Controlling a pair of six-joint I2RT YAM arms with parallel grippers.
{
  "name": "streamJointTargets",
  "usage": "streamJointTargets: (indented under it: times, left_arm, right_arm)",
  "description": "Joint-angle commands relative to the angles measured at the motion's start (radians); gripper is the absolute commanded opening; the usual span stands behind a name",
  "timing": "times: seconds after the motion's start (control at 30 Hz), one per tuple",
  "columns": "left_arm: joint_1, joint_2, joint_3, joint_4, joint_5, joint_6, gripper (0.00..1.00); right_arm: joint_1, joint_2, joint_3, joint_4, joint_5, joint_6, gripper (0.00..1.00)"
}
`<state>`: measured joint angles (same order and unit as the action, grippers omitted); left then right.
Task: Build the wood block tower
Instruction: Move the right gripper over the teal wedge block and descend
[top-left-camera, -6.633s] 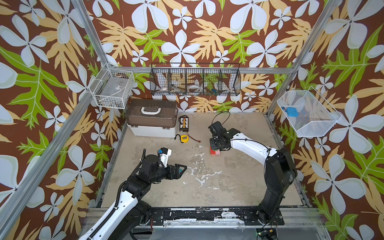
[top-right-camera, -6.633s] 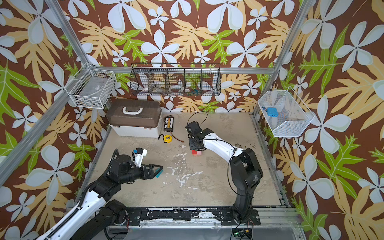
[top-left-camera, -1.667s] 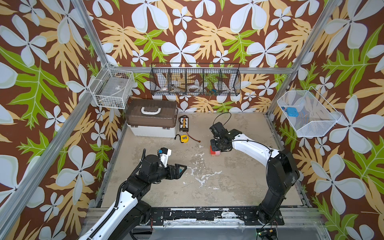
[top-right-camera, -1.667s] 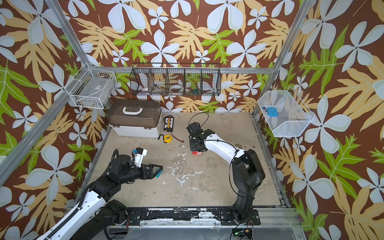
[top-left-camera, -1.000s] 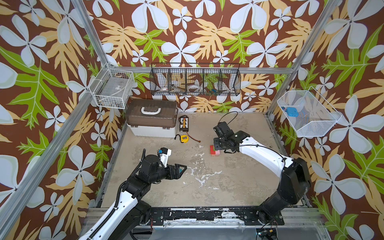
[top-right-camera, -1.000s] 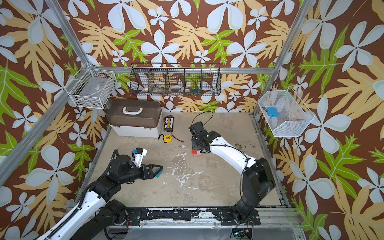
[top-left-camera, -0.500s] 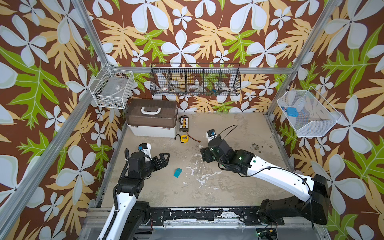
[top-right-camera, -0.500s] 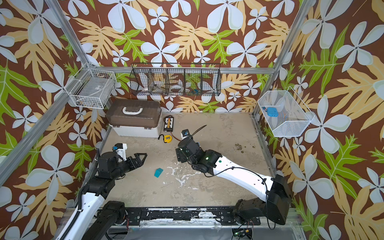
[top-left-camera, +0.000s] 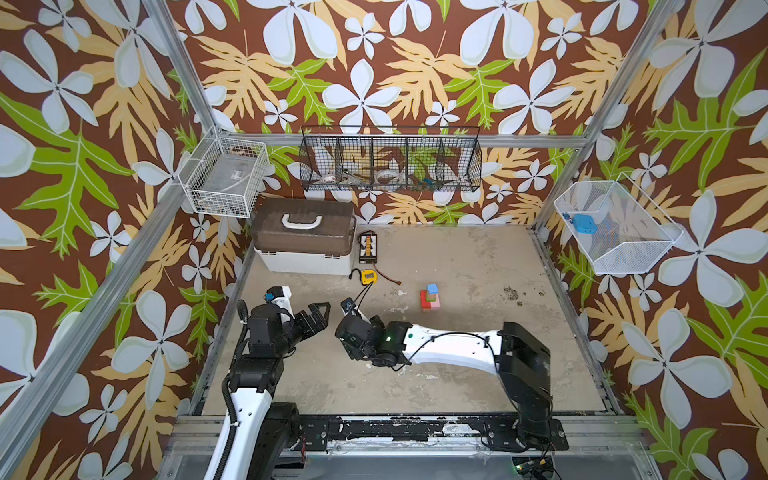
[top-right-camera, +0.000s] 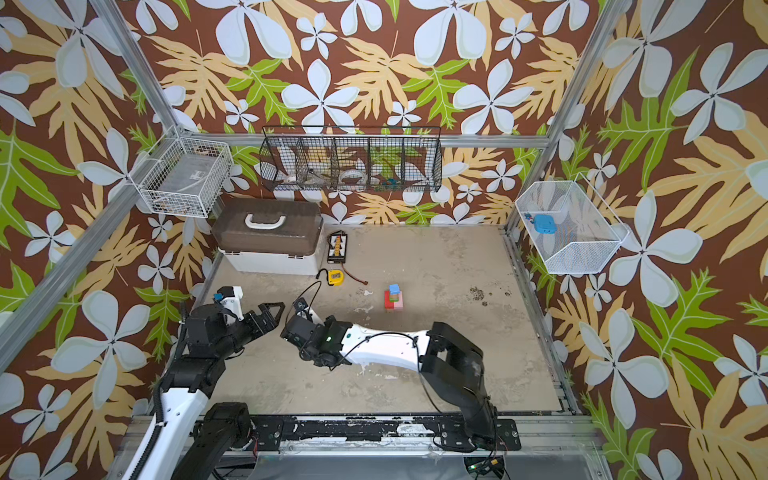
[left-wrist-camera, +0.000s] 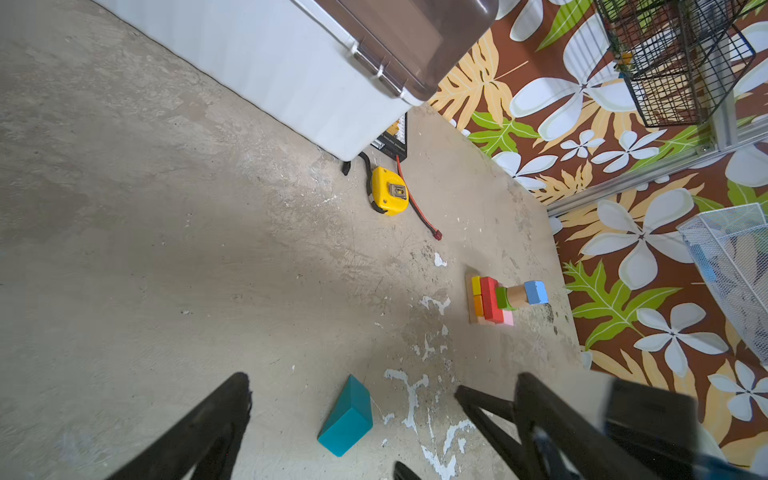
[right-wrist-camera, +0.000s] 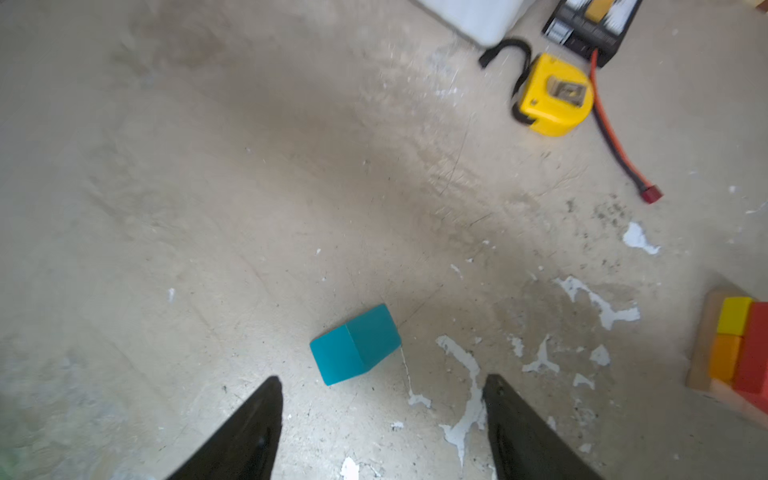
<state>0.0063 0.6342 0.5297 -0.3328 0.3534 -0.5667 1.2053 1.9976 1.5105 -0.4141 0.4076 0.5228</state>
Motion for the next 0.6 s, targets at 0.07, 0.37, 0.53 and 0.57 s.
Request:
streamJointTargets:
  times: [0.07, 0.37, 0.53, 0.57]
  left_arm:
    - [0.004, -0.003, 0.0, 0.021, 0.024, 0.012, 1.0]
    - [0.003, -0.003, -0.003, 0.024, 0.032, 0.011, 1.0]
    - [0.003, 0.0, -0.005, 0.028, 0.043, 0.014, 1.0]
    - [0.003, 0.001, -0.005, 0.028, 0.045, 0.014, 1.0]
  right_arm:
    - [-0.001, 0.11, 0.098, -0.089, 0.025, 0.0, 0.77]
    - [-0.008, 0.249, 0.217, -0.147, 0.055, -0.015, 0.77]
    - [-0.017, 0.28, 0.241, -0.176, 0.066, 0.004, 0.77]
    - [-0.02, 0.28, 0.239, -0.18, 0.068, 0.009, 0.77]
